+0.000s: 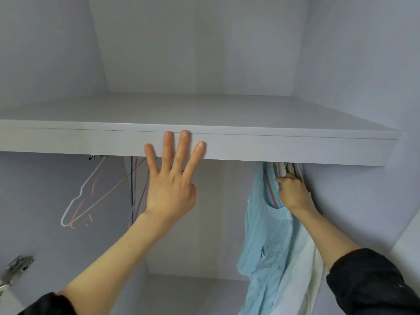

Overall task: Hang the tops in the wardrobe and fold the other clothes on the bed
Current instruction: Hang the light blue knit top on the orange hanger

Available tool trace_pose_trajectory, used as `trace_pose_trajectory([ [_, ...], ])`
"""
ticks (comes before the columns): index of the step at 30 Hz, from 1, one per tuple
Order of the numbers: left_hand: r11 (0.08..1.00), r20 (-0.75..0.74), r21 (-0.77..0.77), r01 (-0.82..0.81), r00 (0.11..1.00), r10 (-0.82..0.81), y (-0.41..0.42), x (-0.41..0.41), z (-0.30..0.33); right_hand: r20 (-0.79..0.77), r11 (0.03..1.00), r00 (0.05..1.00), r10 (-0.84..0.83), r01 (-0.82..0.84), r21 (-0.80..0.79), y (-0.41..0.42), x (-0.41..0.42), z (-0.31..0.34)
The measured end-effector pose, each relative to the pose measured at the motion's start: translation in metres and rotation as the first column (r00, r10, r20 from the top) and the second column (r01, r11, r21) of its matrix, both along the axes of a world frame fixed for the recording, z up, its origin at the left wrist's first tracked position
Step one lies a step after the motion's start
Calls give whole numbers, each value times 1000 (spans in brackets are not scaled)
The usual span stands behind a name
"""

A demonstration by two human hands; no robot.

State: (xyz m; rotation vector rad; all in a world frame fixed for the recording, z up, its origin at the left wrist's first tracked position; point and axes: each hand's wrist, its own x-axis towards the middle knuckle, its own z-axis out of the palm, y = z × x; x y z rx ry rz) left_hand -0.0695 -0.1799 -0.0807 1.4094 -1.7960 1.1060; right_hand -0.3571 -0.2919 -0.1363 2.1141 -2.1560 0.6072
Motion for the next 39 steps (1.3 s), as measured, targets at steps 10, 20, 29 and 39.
trace_pose_trajectory([
  [10, 981, -90, 191, 39, 996, -22, 27, -10, 2, 124, 984, 983, -138, 121, 131, 37, 0, 15],
  [20, 696, -307, 559, 451, 892, -332, 80, -37, -42, 273, 995, 961, -33, 7, 95, 218, 13, 16],
  [29, 4, -596, 629, 777, 486, -639, 196, -88, -95, 552, 919, 735, -394, 325, 223, 450, 33, -26],
  [39, -488, -653, 654, 577, 107, -749, 415, -145, -139, 706, 617, 265, -657, 726, 302, 739, 91, -68],
])
